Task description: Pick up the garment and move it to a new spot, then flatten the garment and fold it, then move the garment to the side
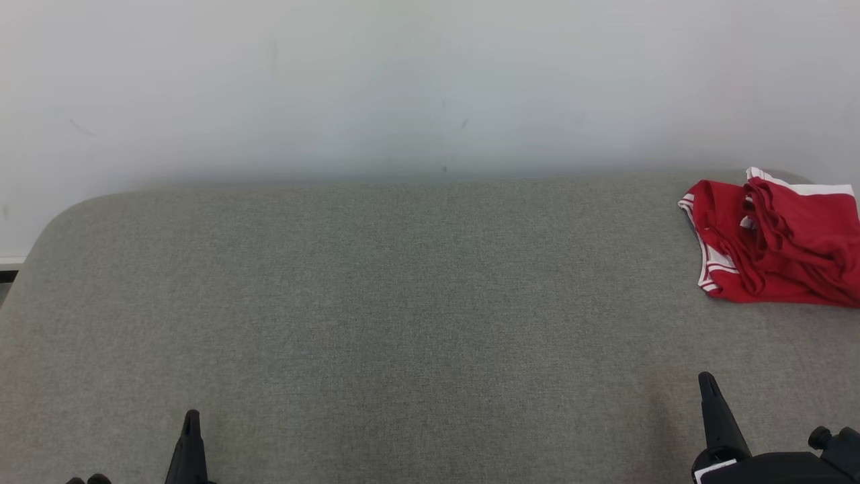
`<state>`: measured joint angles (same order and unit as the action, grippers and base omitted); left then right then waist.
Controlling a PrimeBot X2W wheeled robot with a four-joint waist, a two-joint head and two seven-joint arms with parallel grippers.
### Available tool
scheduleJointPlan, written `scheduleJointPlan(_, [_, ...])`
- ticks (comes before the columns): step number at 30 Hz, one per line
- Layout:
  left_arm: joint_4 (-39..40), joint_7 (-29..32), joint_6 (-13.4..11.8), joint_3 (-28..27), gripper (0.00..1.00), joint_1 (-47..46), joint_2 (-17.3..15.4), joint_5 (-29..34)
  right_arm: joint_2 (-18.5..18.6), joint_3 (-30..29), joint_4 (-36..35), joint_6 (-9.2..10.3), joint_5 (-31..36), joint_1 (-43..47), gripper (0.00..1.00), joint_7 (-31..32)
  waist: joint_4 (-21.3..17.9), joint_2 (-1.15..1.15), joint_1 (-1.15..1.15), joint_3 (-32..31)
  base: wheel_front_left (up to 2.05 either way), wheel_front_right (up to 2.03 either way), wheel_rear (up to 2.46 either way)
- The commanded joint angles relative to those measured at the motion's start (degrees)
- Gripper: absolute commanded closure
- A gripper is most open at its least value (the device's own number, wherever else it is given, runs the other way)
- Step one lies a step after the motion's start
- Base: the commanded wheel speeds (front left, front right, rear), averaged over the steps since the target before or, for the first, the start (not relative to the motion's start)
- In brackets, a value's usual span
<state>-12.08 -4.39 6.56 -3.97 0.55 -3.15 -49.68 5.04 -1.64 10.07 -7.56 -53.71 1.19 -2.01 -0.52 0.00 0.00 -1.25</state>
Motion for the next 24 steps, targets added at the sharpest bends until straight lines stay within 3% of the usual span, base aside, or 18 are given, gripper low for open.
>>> scheduleJointPlan(1, [0.42, 0.43, 0.28, -0.35, 1.0, -1.56, -0.03, -2.06, 0.0, -0.37, -0.37, 0.05, -1.87, -1.22, 1.0, 0.4, 0.01, 0.0, 0.0, 0.03, 0.0, 0.0, 0.0])
scheduleJointPlan(24, [-0.45, 4.32, 0.64, -1.22, 1.0, -3.65, 0.09, -16.95, -0.64, -1.82, 1.16, 0.08, -15.47, -3.64, 1.0, 3.16, 0.16, 0.0, 0.0, 0.43, 0.0, 0.0, 0.0])
